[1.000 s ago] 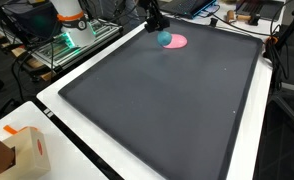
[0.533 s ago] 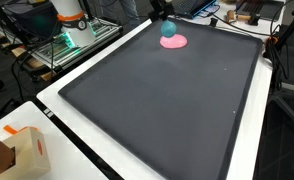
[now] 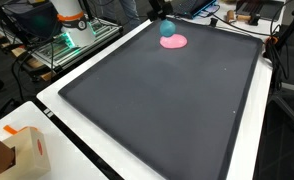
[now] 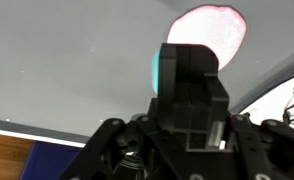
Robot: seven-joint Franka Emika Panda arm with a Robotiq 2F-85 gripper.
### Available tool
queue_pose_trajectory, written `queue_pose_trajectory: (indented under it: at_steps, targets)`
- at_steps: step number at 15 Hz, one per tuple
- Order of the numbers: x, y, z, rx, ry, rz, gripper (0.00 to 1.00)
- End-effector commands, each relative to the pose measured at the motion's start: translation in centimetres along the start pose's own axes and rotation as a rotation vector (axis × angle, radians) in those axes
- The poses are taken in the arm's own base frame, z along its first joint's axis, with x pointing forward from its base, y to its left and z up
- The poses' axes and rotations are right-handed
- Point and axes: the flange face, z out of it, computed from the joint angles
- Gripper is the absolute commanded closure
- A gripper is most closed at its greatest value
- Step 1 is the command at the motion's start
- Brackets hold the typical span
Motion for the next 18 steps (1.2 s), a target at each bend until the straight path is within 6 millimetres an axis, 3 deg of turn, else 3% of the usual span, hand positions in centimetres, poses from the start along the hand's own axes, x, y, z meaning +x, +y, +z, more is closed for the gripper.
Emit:
queue_pose_trajectory:
  at_steps: [1,8,13,18]
  targets:
    - [0.0,0.0,0.0,0.0,0.0,0.0,0.74]
    - [4.3,-4.7,1.7,-0.061,-0.069,-0.01,0.74]
    - [5.8,-7.1,2.4,-0.212,-0.161,0.05,0.74]
    - [9.1,-12.8,3.0,-0.346,-0.237,0.062,0.74]
